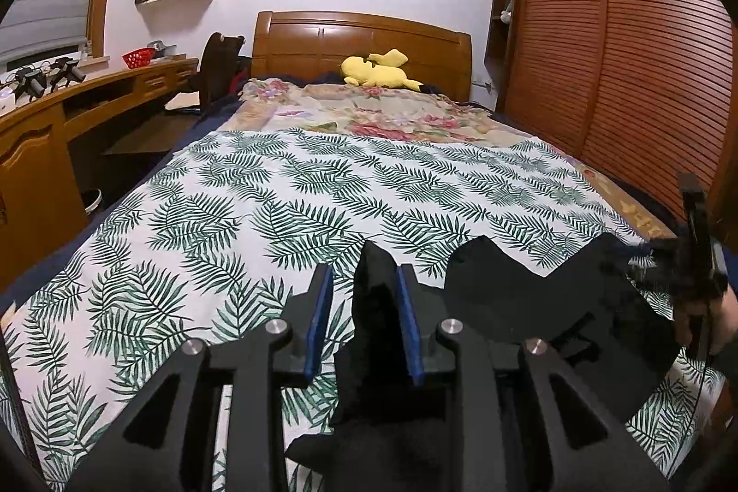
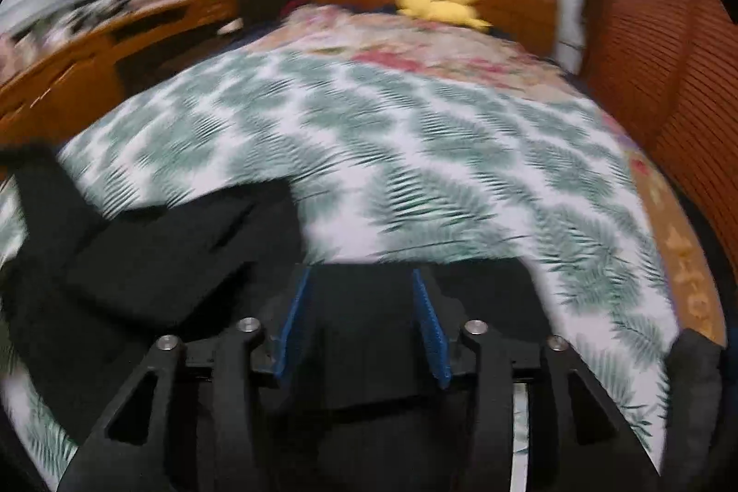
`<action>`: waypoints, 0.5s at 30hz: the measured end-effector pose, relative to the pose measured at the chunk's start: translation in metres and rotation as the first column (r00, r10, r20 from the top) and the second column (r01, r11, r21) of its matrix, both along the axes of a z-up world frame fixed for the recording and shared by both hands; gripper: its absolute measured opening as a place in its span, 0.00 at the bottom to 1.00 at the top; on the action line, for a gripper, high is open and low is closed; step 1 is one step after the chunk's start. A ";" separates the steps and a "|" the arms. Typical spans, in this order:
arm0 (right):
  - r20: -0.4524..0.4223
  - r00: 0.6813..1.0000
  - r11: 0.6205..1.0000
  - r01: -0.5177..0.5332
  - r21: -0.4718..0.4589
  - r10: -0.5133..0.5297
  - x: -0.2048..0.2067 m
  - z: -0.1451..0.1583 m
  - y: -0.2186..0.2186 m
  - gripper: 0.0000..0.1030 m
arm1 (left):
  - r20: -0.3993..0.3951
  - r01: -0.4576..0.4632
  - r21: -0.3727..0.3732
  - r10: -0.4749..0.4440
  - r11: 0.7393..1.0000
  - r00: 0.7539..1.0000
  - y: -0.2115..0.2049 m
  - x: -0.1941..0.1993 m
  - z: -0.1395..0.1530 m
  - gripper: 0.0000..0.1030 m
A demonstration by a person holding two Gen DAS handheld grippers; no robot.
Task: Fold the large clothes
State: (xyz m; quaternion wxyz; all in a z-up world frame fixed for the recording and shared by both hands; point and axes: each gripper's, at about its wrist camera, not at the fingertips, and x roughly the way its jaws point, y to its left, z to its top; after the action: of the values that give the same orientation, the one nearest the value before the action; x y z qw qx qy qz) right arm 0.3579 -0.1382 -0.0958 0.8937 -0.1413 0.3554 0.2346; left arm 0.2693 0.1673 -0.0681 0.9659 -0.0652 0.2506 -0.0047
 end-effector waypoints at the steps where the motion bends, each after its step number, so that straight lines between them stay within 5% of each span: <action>1: -0.009 0.999 0.999 -0.033 0.006 0.033 -0.008 -0.004 0.009 0.57 | 0.001 0.000 0.000 0.000 1.000 1.000 0.001 -0.002 0.000 0.25; 8: -0.047 0.971 0.971 -0.238 -0.030 0.236 -0.059 -0.023 0.073 0.64 | 0.003 -0.002 -0.003 0.002 1.000 1.000 0.007 -0.015 0.000 0.26; 15: -0.105 0.969 0.952 -0.241 -0.190 0.225 -0.061 -0.051 0.100 0.64 | -0.010 0.021 -0.017 -0.021 1.000 1.000 0.009 -0.026 -0.009 0.26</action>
State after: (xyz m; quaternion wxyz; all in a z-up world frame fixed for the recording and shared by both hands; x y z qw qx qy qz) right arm 0.2969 -0.0380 -0.1472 0.8255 -0.2621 0.3945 0.3069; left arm 0.2434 0.1762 -0.0773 0.9639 -0.0709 0.2562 -0.0166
